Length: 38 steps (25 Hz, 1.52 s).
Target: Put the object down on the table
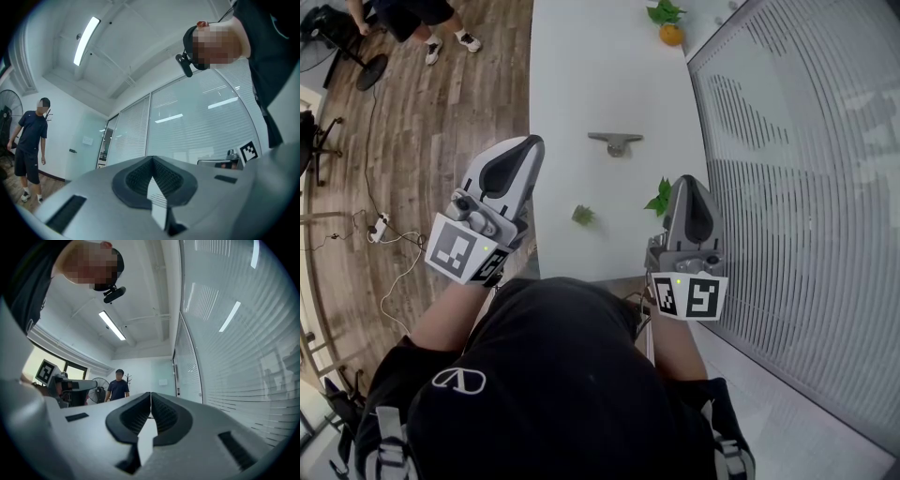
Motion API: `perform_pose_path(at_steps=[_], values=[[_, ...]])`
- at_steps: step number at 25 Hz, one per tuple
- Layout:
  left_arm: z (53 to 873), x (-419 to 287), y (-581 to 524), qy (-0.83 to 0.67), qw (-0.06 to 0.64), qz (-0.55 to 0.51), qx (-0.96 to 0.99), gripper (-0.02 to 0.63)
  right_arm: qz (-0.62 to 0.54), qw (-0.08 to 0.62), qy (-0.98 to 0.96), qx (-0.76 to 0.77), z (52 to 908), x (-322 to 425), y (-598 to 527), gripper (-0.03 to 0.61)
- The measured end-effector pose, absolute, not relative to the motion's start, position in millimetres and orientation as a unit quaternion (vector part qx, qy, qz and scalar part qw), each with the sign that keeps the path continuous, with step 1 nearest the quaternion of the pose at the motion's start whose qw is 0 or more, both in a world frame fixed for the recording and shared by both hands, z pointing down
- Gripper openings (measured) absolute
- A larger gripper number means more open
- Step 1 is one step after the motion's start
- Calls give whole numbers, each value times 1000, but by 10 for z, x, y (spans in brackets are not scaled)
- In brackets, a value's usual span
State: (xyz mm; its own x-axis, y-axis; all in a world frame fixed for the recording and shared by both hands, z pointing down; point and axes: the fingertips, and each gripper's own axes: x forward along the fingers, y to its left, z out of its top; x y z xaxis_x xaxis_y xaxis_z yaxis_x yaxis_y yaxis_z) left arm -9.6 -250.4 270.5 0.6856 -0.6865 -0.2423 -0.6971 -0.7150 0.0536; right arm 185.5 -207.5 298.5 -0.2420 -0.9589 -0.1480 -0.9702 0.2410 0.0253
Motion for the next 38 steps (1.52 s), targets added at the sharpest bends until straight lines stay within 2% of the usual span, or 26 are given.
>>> perform_pose_path(at_steps=[31,38], values=[[2706,-118,-2502,380,21,126,-916,5,61,48,784,-615,2987,1829,-2082,8],[2701,-105,-2507,379,21,127,-916,5,65,26,784,-617,3025,1813,-2115,6]])
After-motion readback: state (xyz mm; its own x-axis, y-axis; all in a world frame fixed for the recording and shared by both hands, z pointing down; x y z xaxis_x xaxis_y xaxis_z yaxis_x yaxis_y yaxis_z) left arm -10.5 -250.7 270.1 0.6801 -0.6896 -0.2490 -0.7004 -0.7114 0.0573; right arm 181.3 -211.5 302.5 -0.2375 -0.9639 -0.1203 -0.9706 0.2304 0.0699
